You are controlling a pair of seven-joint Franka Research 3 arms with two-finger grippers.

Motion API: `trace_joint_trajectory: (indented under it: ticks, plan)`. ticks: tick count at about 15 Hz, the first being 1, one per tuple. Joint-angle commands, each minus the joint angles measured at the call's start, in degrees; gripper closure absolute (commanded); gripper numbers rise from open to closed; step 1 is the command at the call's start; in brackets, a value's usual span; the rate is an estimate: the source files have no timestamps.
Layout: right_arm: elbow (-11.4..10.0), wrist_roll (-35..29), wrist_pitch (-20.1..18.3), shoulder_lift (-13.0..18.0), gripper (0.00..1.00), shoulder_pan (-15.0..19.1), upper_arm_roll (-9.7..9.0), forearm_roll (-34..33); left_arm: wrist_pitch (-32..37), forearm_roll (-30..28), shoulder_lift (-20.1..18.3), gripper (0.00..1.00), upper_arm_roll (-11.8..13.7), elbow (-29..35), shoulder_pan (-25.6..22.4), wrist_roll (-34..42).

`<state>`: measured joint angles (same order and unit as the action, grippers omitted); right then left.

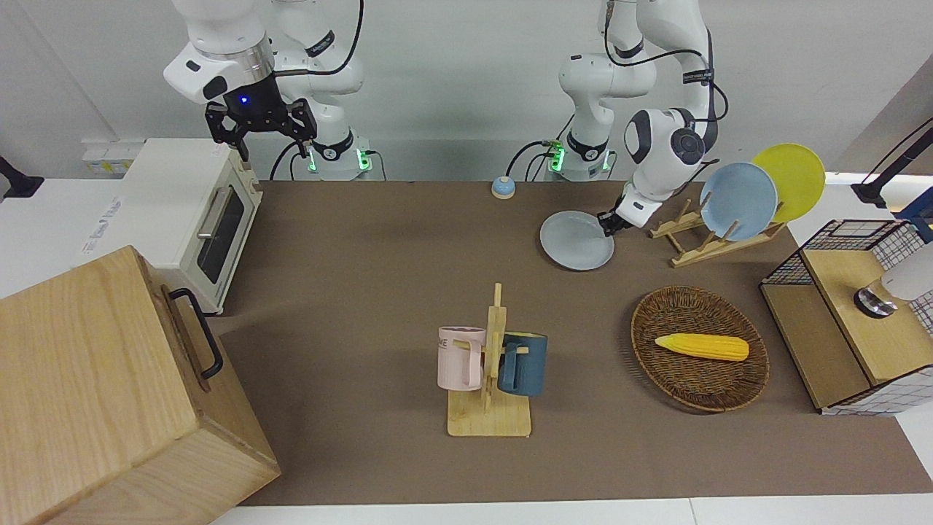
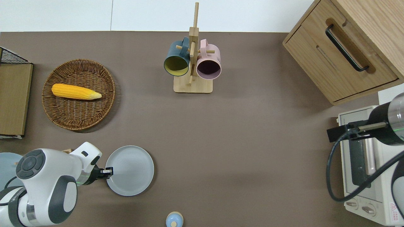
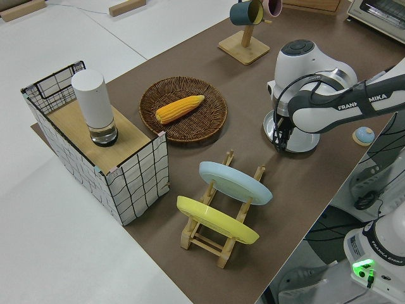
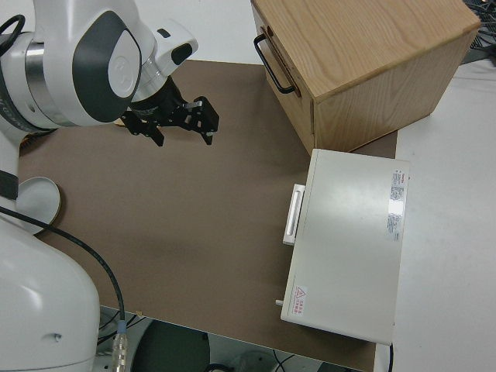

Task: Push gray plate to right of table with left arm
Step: 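Push the gray plate with the left gripper toward the toaster oven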

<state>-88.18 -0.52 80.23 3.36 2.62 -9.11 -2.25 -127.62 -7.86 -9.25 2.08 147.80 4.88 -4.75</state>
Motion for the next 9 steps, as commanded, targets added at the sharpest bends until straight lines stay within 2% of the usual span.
trace_joint_trajectory:
  ticks: [1,6,9]
  plan:
    - [-0.2,0.4,-0.7,0.6,0.005,0.5,-0.30,0.0,-2.4,-0.9,2.2,1.00,-0.4,0.4,1.1,-1.7]
    - [-0.2,0.4,-0.7,0.6,0.005,0.5,-0.30,0.0,-4.3,-1.0,2.8,1.00,-0.7,0.0,7.5,-11.0]
    - [-0.2,0.4,-0.7,0.6,0.005,0.5,-0.30,0.1,-4.5,-1.1,3.1,1.00,-1.1,-0.7,8.6,-12.7]
